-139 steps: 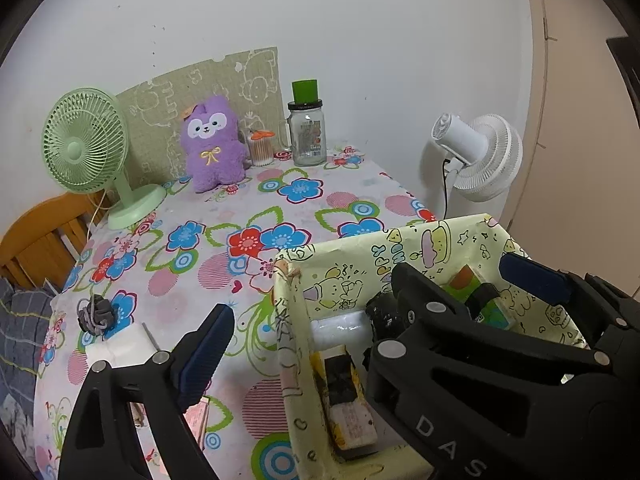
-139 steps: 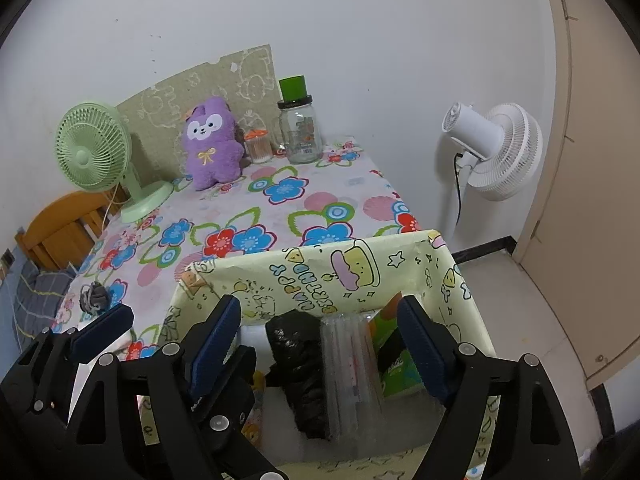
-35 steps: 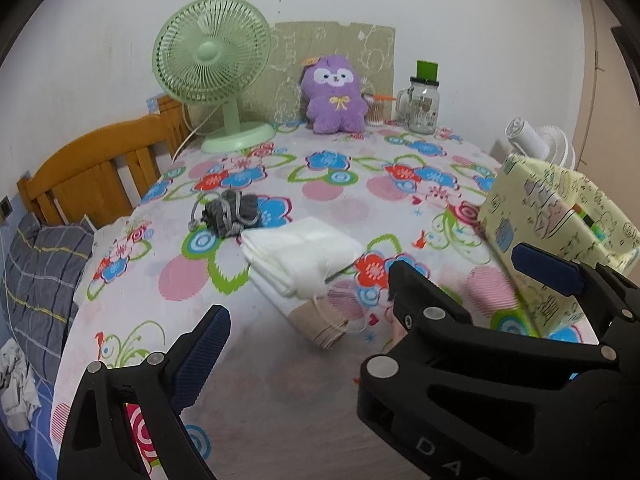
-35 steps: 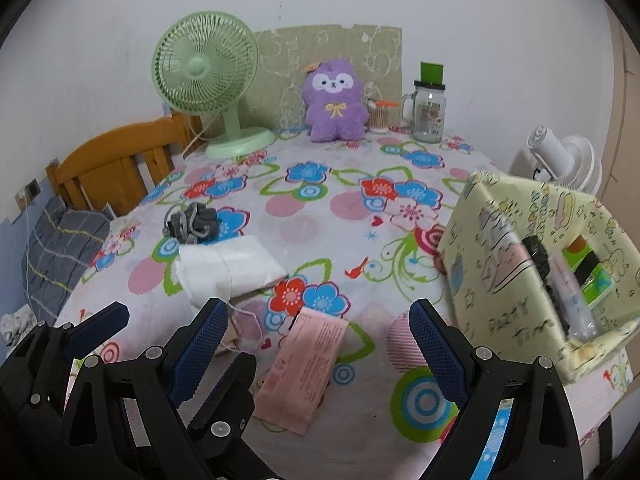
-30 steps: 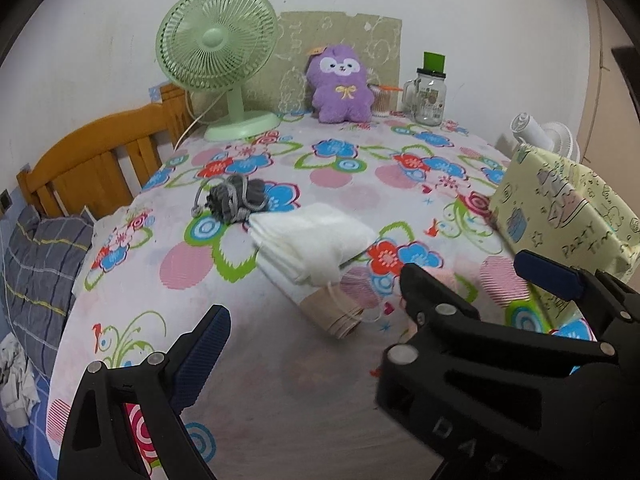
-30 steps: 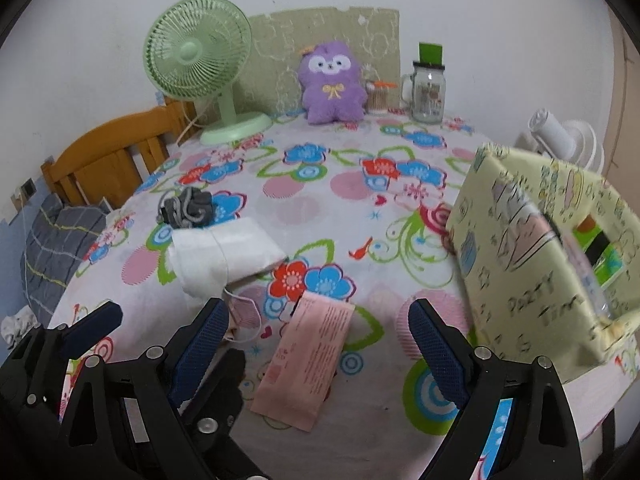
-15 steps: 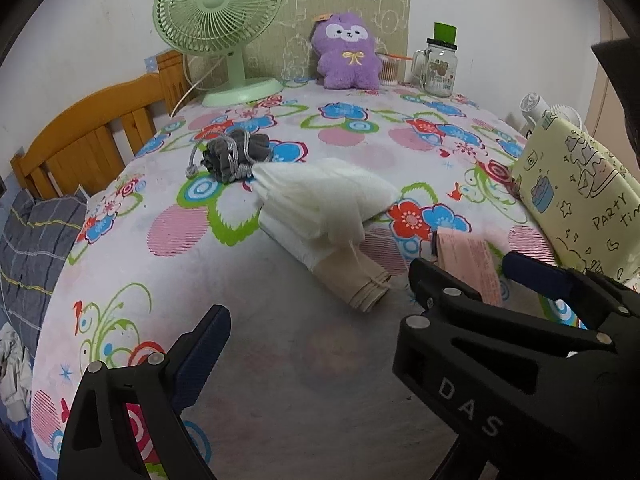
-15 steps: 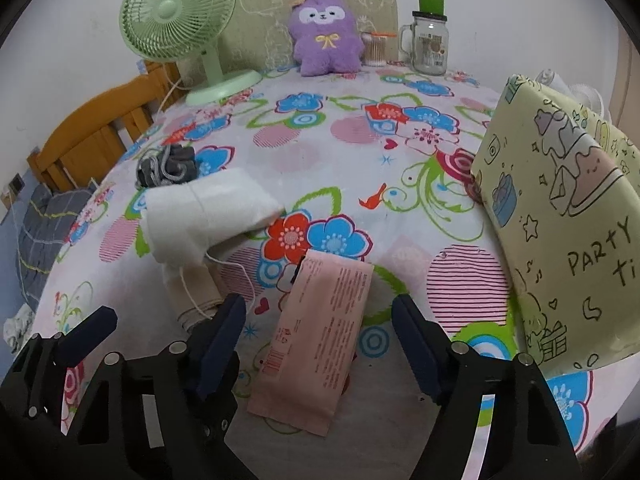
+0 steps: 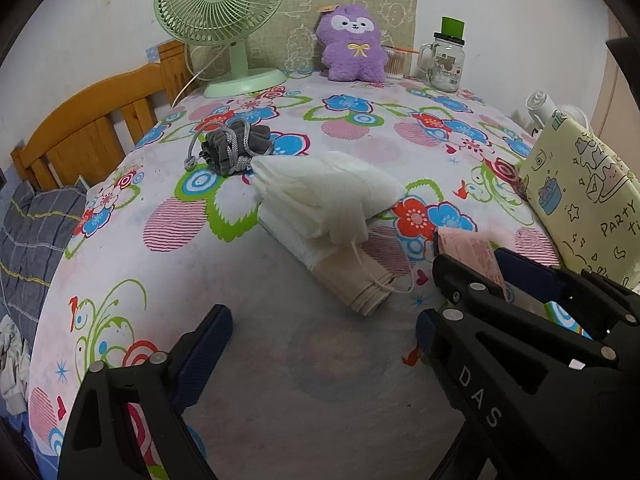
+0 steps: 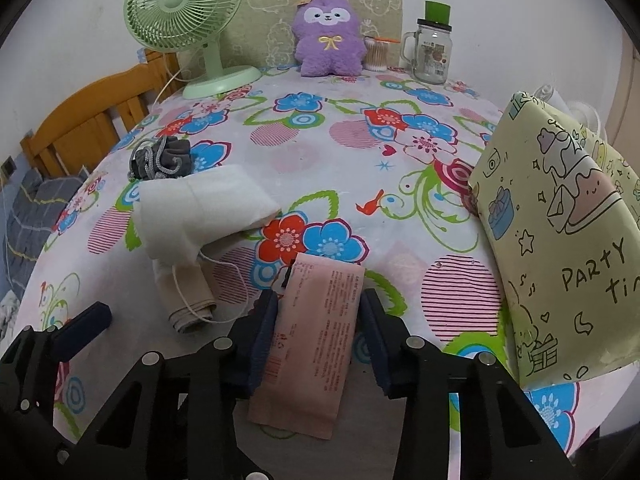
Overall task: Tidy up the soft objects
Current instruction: 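Grasp the folded white cloth pad with the left tool while the right tool holds the packet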
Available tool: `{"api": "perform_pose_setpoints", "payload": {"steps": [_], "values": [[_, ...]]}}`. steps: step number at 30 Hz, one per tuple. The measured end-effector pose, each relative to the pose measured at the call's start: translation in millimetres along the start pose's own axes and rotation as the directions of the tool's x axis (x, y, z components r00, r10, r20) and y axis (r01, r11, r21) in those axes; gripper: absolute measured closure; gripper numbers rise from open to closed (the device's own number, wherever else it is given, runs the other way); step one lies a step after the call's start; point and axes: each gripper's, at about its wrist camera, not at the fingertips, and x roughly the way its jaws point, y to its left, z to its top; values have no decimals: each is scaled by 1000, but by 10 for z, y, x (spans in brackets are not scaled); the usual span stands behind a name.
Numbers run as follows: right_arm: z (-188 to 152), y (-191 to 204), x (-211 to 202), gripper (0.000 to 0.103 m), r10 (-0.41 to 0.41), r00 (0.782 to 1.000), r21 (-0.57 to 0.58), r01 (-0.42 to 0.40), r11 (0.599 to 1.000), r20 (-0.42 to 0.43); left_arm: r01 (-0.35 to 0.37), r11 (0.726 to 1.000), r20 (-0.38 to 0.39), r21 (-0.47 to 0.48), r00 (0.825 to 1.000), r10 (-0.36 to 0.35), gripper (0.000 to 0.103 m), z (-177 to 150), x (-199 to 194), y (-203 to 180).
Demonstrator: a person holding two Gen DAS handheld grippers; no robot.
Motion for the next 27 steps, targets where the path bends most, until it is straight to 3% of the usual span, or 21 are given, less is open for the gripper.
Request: {"api": "perform_pose_setpoints", "payload": {"steps": [12,27], "values": [[134,-63,-34,59,25,1000,21,-25,999,16,-28,999,-1,-34,1000,28,21,158,49,66],[425,-150,-100,59,32,998,52,-35,998,58,-24,1000,37,-10,999,25,22,483,-23,16]]}}
